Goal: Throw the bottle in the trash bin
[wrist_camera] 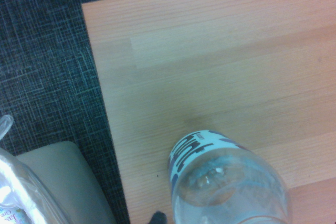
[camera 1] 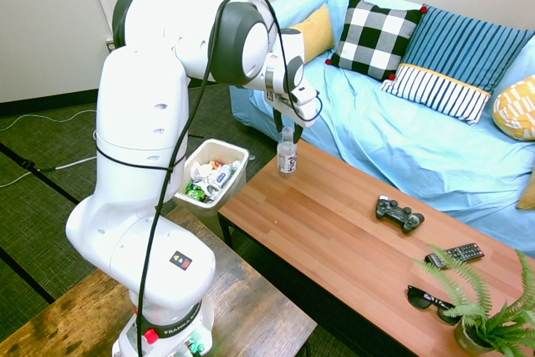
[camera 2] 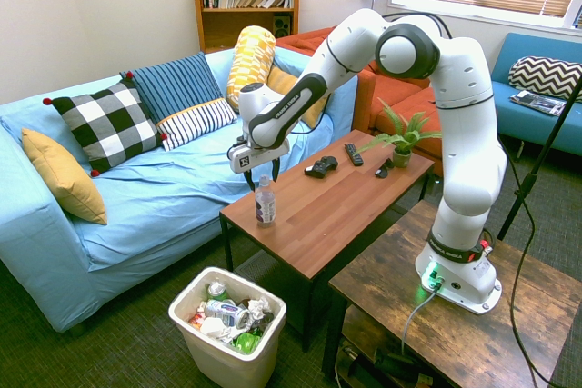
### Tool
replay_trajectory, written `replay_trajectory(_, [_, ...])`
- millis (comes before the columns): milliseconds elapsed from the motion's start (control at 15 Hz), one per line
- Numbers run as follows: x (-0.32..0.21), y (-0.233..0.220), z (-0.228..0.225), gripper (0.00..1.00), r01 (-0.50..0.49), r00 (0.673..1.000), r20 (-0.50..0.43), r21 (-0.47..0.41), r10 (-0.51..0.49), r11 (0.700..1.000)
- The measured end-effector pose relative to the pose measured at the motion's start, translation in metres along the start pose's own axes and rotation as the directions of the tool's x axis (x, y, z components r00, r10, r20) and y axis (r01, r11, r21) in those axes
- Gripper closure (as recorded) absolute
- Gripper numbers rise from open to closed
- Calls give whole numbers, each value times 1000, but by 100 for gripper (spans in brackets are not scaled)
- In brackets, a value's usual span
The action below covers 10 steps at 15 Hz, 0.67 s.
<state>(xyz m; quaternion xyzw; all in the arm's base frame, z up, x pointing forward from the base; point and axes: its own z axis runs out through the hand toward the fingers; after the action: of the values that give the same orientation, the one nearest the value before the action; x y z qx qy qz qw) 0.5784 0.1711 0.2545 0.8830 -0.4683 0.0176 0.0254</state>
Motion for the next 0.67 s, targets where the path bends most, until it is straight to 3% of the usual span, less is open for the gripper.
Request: replay_trajectory(667, [2, -3, -16, 100, 10, 1000, 21, 3, -10, 1000])
